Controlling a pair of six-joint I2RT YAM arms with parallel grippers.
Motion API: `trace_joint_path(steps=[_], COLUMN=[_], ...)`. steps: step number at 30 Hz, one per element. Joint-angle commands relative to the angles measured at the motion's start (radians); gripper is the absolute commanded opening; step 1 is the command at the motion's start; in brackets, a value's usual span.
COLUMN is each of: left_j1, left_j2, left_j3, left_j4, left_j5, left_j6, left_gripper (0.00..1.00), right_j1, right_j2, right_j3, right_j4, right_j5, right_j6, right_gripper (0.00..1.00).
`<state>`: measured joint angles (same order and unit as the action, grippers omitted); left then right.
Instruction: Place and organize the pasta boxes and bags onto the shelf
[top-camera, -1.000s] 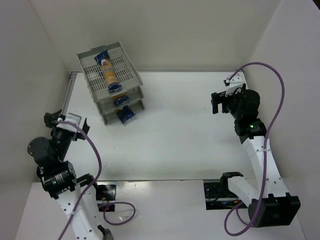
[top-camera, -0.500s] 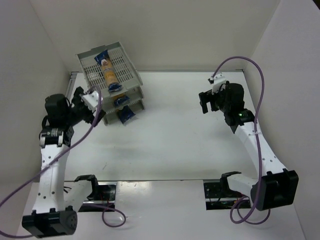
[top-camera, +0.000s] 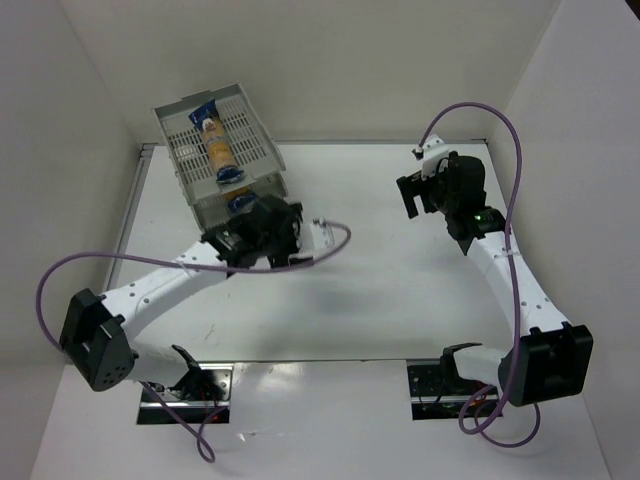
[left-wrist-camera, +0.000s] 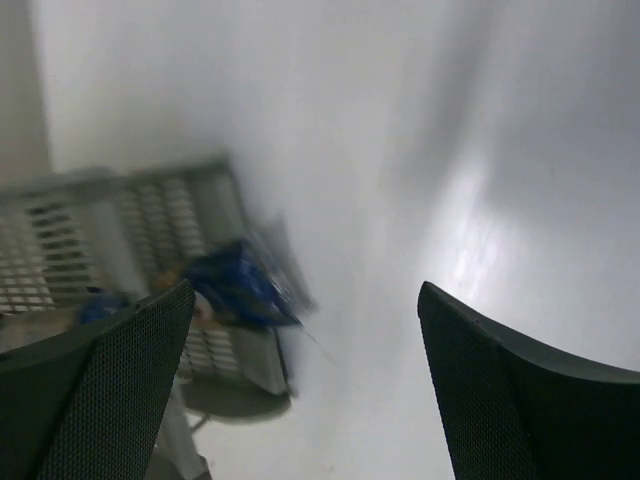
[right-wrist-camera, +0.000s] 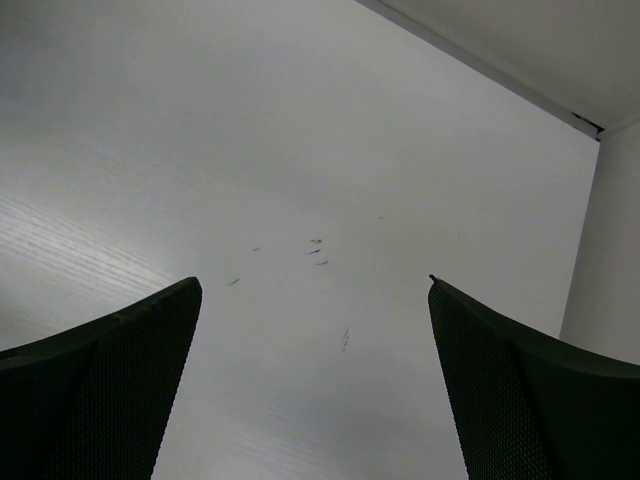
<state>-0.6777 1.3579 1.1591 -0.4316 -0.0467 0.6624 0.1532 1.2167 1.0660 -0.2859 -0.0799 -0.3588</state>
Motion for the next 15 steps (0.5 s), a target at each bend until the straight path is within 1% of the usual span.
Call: trace_joint_path(steps=[1, 4, 5, 6, 11, 12, 14, 15], left_j1=[-0.033, -0.033, -0.033, -0.033, -0.022, -0.022, 0.015, 0.029], left_j2=[-0.072, -0.053, -0.052, -0.034, 0.076, 0.093, 0.159, 0.181], left_j3=[-0.142, -0.215, -0.276, -0.3, -0.363, -0.363, -0.378, -0.378], left_j4=[0.14, 0.177, 0.191, 0.221, 0.338, 0.408, 0.479, 0.54], left_j5=[-0.226, -0.237, -0.237, -0.237, -0.206, -0.206, -0.251, -0.263], left_j6=[0.155, 0.221, 0.242, 0.281, 0.344, 0.356, 0.4, 0.414], left_gripper=[0.99, 0.99, 0.99, 0.99, 0.98, 0.98, 0.98, 0.98], right_j1=[0.009, 0.009, 0.009, 0.009, 0.009, 0.009, 0.009, 0.009], right_j2=[-0.008, 0.004, 0.004, 0.016, 0.05, 0.05, 0.061, 0.061], right_j3=[0.039, 0.038, 0.038, 0.038, 0.038, 0.048, 0.048, 0.048], right_j4=[-0.009, -0.009, -0.009, -0.009, 0.001, 0.001, 0.001, 0.01], right_j5=[0.038, 0.039, 0.028, 0.028, 0.028, 0.028, 0.028, 0.028], right_j6=[-0.04, -0.04, -0.04, -0.04, -0.031, -0.031, -0.041, -0.042], right_gripper=[0.99, 0.99, 0.99, 0.99, 0.99, 0.99, 0.99, 0.99])
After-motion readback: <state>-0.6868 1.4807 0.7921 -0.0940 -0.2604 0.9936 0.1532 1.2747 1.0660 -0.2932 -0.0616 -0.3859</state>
